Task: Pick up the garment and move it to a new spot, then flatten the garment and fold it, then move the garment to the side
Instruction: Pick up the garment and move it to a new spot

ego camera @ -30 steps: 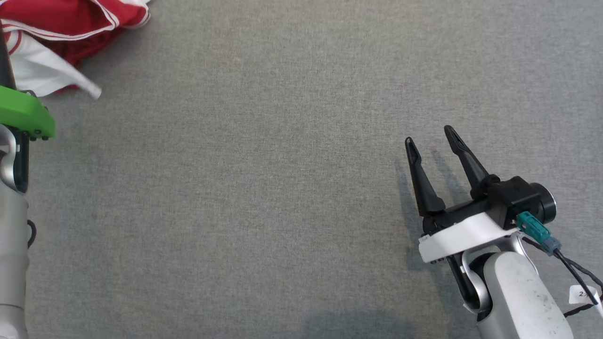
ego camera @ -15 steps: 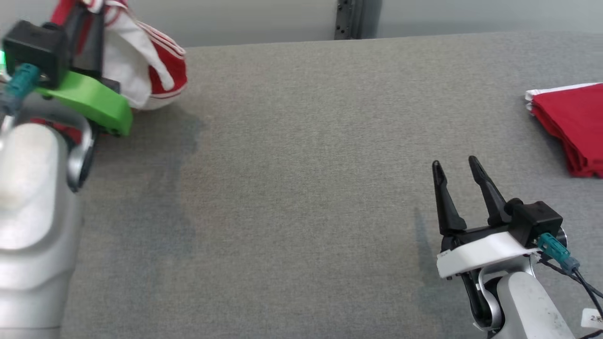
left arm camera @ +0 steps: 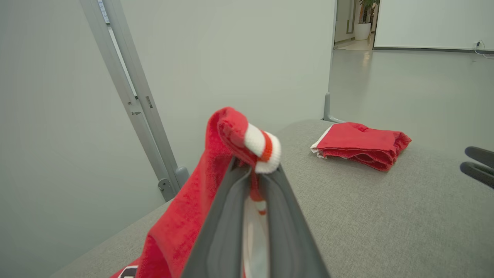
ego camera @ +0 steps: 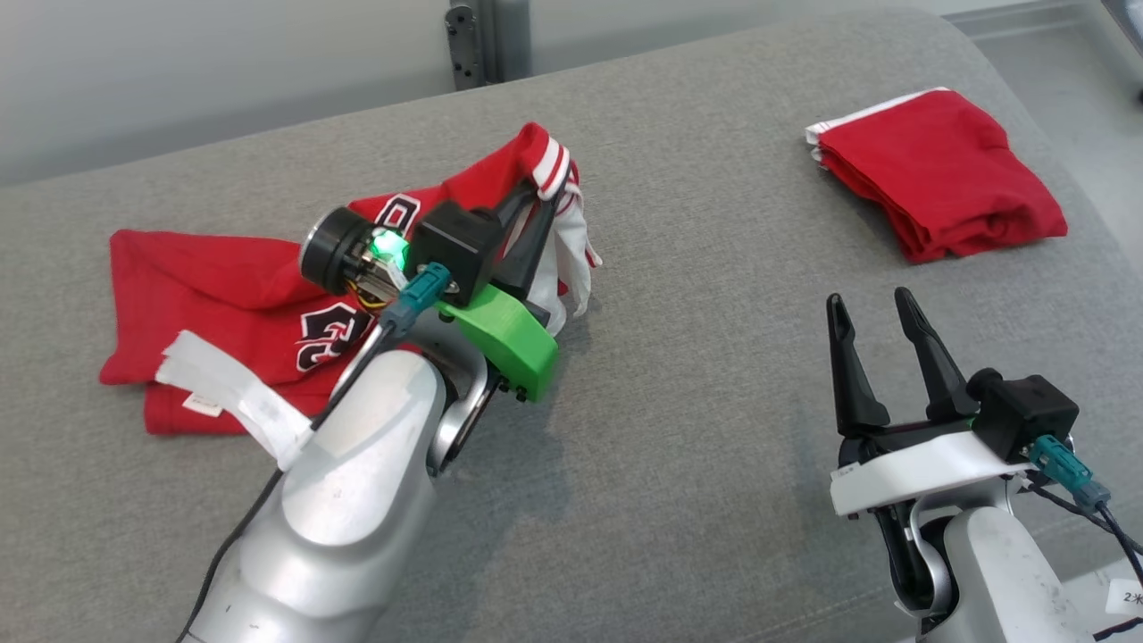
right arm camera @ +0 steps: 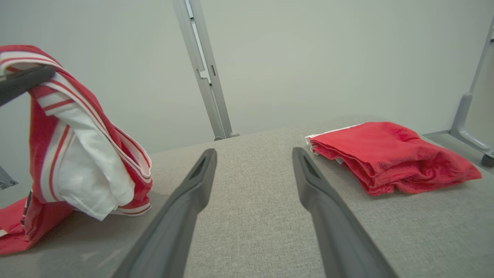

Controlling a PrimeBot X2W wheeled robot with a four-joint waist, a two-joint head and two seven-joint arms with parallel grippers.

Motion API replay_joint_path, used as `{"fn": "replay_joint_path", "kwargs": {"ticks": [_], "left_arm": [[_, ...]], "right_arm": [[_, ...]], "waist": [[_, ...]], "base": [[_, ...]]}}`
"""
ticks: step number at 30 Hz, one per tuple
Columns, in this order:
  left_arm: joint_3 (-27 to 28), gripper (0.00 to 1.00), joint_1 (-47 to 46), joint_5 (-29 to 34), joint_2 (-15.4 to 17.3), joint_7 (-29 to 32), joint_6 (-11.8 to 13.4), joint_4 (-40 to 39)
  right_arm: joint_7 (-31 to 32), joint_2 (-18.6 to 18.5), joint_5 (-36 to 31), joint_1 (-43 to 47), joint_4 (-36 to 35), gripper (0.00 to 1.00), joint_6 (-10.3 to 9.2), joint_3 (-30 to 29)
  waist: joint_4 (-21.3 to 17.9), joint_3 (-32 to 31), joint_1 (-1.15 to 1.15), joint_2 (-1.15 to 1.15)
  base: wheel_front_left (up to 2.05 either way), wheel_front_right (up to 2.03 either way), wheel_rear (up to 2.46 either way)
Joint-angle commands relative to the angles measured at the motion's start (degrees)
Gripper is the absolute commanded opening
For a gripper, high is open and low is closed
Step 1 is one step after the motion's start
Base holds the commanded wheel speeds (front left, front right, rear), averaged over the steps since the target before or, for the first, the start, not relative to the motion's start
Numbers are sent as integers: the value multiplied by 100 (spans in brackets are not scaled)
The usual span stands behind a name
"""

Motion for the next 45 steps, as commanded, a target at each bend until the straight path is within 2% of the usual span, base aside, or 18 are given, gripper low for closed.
{"fn": "replay_joint_path", "kwargs": {"ticks": [1,5,6,7,12,16,25,32,37,45], "left_arm": [[-72,0,21,-20,-33,-94,40,225],[-310,0,-154,6,-101,-416,156,870],[-384,48,-171,-44,-121,-486,163,1022],[-440,100,-182,-86,-128,-522,163,1133],[-860,100,-239,-361,-138,-675,122,1476],[-1049,100,-260,-583,-134,-821,252,1553],[-969,100,59,-670,-92,-992,410,1442],[-409,100,1055,-760,193,-993,680,586],[190,100,2160,-850,382,-994,961,-105],[1074,100,3577,-818,479,-995,1281,-900]], "right_arm": [[-20,-2,69,-103,-1,100,-6,37],[-20,-2,164,-127,-8,100,-6,56],[-19,-1,173,-128,-12,100,-6,47],[-20,0,180,-130,-18,100,-6,47],[-20,0,189,-110,-25,100,-6,-7],[-20,-2,145,-116,-32,100,-6,15],[-20,-5,-16,-6,4,100,-6,85],[-20,-7,-146,213,128,100,-6,84],[-21,-8,-159,433,202,100,-6,162],[-21,-8,-216,689,148,100,-6,163]], "waist": [[-587,424,0,0],[-827,595,0,0],[-860,619,0,0],[-882,637,0,0],[-817,613,0,0],[-592,513,0,0],[47,-4,0,0],[473,-602,0,0],[763,-969,0,0],[1130,-1122,0,0]], "base": [[0,0,0],[0,0,0],[0,0,0],[0,0,0],[0,0,0],[0,0,0],[0,0,0],[0,0,0],[0,0,0],[0,0,0]]}}
